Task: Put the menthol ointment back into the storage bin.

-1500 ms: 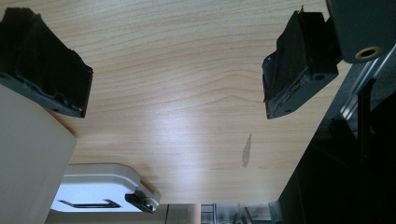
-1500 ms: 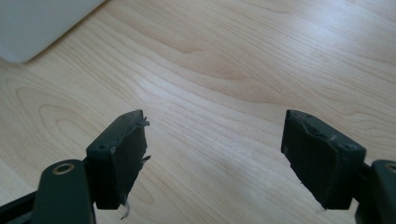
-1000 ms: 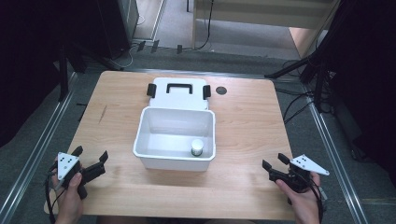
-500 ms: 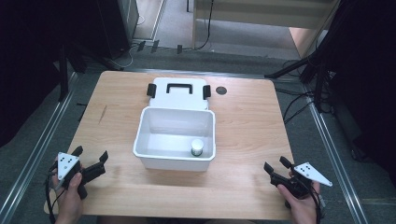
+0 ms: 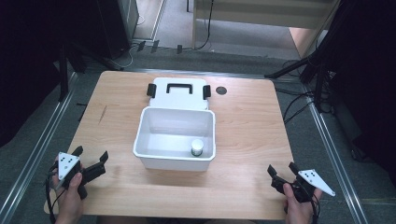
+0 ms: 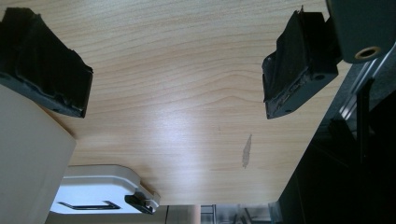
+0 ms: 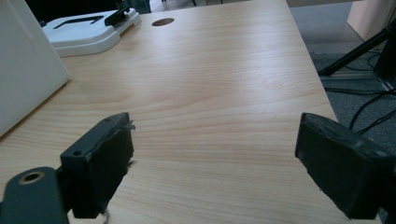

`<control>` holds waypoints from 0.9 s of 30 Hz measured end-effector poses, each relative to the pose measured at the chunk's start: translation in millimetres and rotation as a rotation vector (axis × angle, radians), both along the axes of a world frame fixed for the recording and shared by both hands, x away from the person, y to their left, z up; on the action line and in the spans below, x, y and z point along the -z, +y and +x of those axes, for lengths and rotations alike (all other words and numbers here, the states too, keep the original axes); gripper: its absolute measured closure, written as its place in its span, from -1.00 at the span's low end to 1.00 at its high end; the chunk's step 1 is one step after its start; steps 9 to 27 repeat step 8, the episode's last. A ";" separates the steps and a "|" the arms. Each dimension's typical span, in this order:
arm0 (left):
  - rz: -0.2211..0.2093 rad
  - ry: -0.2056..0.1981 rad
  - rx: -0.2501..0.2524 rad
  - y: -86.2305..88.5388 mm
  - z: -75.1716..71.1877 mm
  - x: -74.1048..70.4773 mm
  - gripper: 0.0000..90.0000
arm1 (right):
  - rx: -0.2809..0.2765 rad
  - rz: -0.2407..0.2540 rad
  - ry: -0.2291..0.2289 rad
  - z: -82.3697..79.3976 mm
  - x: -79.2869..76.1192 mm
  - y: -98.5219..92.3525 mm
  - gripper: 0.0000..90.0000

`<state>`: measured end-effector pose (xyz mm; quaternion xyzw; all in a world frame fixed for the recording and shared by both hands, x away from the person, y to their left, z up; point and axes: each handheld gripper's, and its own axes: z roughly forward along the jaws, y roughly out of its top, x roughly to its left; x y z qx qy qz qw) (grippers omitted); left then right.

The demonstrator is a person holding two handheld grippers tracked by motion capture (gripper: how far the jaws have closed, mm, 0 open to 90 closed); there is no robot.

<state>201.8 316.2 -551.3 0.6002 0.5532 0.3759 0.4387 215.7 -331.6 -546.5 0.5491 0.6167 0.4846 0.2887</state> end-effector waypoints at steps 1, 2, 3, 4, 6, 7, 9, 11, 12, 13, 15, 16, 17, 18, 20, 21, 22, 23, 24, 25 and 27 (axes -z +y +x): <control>0.000 0.000 0.000 0.0 0.0 0.0 -0.80 | -0.002 -0.002 0.001 0.3 0.0 0.0 -0.71; 0.000 0.000 0.000 0.0 0.0 0.0 -0.80 | -0.004 0.005 0.002 0.1 0.1 -0.3 -0.71; -0.001 0.000 -0.001 0.1 -0.1 0.0 -0.80 | -0.004 0.005 0.002 0.1 0.1 -0.3 -0.71; -0.003 0.000 -0.001 0.1 0.0 0.1 -0.80 | -0.004 0.032 0.009 -0.2 0.4 -1.9 -0.71; -0.006 -0.001 -0.002 0.2 0.0 0.1 -0.80 | -0.005 0.036 0.007 -0.2 0.5 -2.2 -0.71; -0.006 -0.002 -0.001 0.4 -0.2 0.1 -0.80 | -0.013 0.044 0.018 -0.1 0.7 -2.0 -0.70; -0.006 -0.002 -0.001 0.4 -0.2 0.1 -0.80 | -0.013 0.044 0.018 -0.1 0.7 -2.0 -0.70; -0.006 -0.002 -0.001 0.4 -0.2 0.1 -0.80 | -0.013 0.044 0.018 -0.1 0.7 -2.0 -0.70; -0.006 -0.002 -0.001 0.4 -0.2 0.1 -0.80 | -0.013 0.044 0.018 -0.1 0.7 -2.0 -0.70; -0.006 -0.002 -0.001 0.4 -0.2 0.1 -0.80 | -0.013 0.044 0.018 -0.1 0.7 -2.0 -0.70; -0.006 -0.002 -0.001 0.4 -0.2 0.1 -0.80 | -0.013 0.044 0.018 -0.1 0.7 -2.0 -0.70; -0.006 -0.002 -0.001 0.4 -0.2 0.1 -0.80 | -0.013 0.044 0.018 -0.1 0.7 -2.0 -0.70; -0.006 -0.002 -0.001 0.4 -0.2 0.1 -0.80 | -0.013 0.044 0.018 -0.1 0.7 -2.0 -0.70; -0.006 -0.002 -0.001 0.4 -0.2 0.1 -0.80 | -0.013 0.044 0.018 -0.1 0.7 -2.0 -0.70; -0.006 -0.002 -0.001 0.4 -0.2 0.1 -0.80 | -0.013 0.044 0.018 -0.1 0.7 -2.0 -0.70; -0.006 -0.002 -0.001 0.4 -0.2 0.1 -0.80 | -0.013 0.044 0.018 -0.1 0.7 -2.0 -0.70; -0.006 -0.002 -0.001 0.4 -0.2 0.1 -0.80 | -0.013 0.044 0.018 -0.1 0.7 -2.0 -0.70; -0.006 -0.002 -0.001 0.4 -0.2 0.1 -0.80 | -0.013 0.044 0.018 -0.1 0.7 -2.0 -0.70; -0.006 -0.002 -0.001 0.4 -0.2 0.1 -0.80 | -0.013 0.044 0.018 -0.1 0.7 -2.0 -0.70; -0.006 -0.002 -0.001 0.4 -0.2 0.1 -0.80 | -0.013 0.044 0.018 -0.1 0.7 -2.0 -0.70; -0.006 -0.002 -0.001 0.4 -0.2 0.1 -0.80 | -0.013 0.044 0.018 -0.1 0.7 -2.0 -0.70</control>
